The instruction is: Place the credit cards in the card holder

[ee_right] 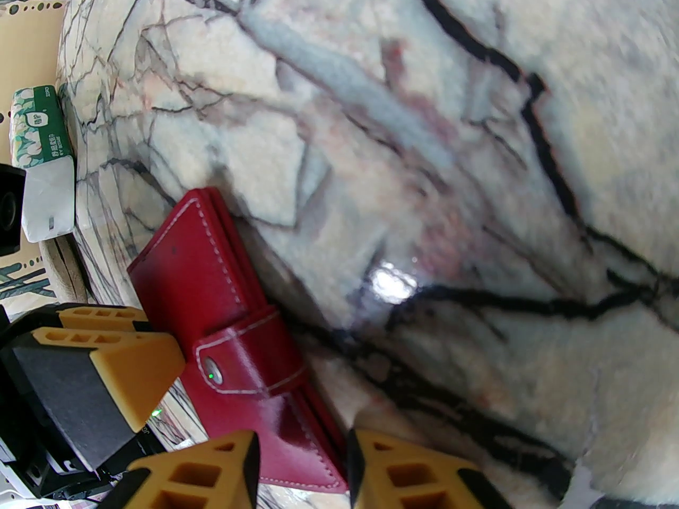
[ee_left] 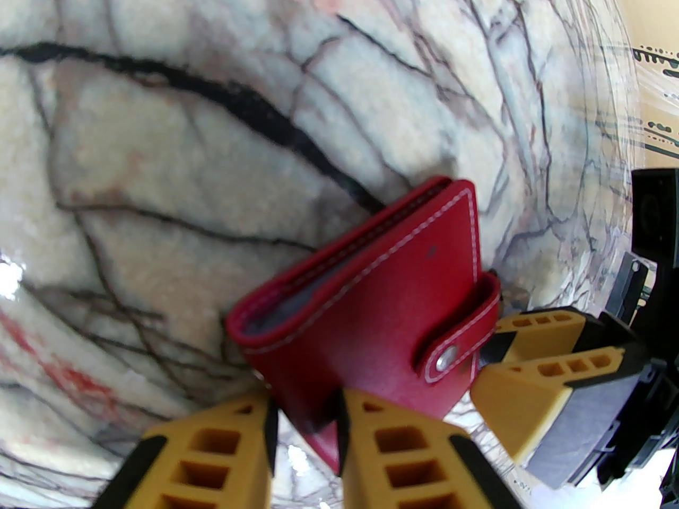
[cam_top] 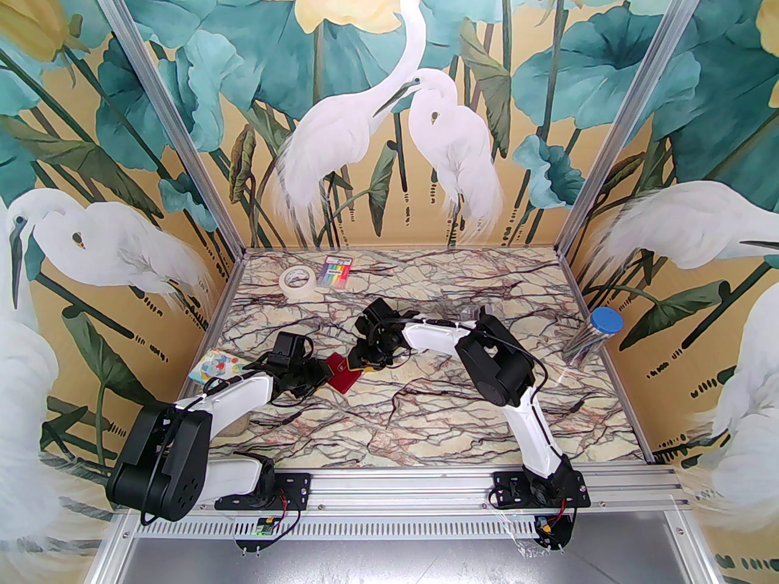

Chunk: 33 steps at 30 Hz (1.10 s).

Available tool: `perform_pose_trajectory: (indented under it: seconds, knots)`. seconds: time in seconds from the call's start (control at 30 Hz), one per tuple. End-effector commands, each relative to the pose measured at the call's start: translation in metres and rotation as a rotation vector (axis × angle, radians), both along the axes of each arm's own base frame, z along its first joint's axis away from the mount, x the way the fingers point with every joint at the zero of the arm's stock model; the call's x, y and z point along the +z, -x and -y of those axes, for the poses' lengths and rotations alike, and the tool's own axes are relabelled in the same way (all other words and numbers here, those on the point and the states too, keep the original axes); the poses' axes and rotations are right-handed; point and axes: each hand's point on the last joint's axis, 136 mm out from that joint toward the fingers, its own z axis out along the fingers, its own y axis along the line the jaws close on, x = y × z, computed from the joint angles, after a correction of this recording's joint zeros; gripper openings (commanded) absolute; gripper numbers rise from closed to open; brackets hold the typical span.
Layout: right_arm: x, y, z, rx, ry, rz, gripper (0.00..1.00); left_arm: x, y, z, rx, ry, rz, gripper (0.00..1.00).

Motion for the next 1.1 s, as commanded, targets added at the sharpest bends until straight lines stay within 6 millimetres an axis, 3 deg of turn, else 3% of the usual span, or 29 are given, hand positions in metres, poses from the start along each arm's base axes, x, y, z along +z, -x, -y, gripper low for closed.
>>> perform_pose_trajectory:
  seconds: [0.0,0.23,0.5,0.8,1.07]
  knots:
    - [0.018,0.017,-0.010,0.023,-0.039,0.002,0.22,0.002,-0.001,0.020,-0.071,0.088,0.028,0.18]
    - [0.040,0.029,0.001,-0.001,-0.074,0.030,0.10,0.011,0.010,0.043,-0.137,0.148,0.051,0.15]
    - [0.050,0.054,0.035,-0.072,-0.074,0.050,0.00,0.021,0.031,0.094,-0.242,0.221,0.048,0.13]
    - [0.034,0.091,0.101,-0.184,0.013,0.051,0.00,0.034,0.051,0.164,-0.397,0.240,0.066,0.13]
    - [0.027,0.107,0.169,-0.305,0.161,0.133,0.00,0.035,0.062,0.214,-0.499,0.253,0.059,0.12]
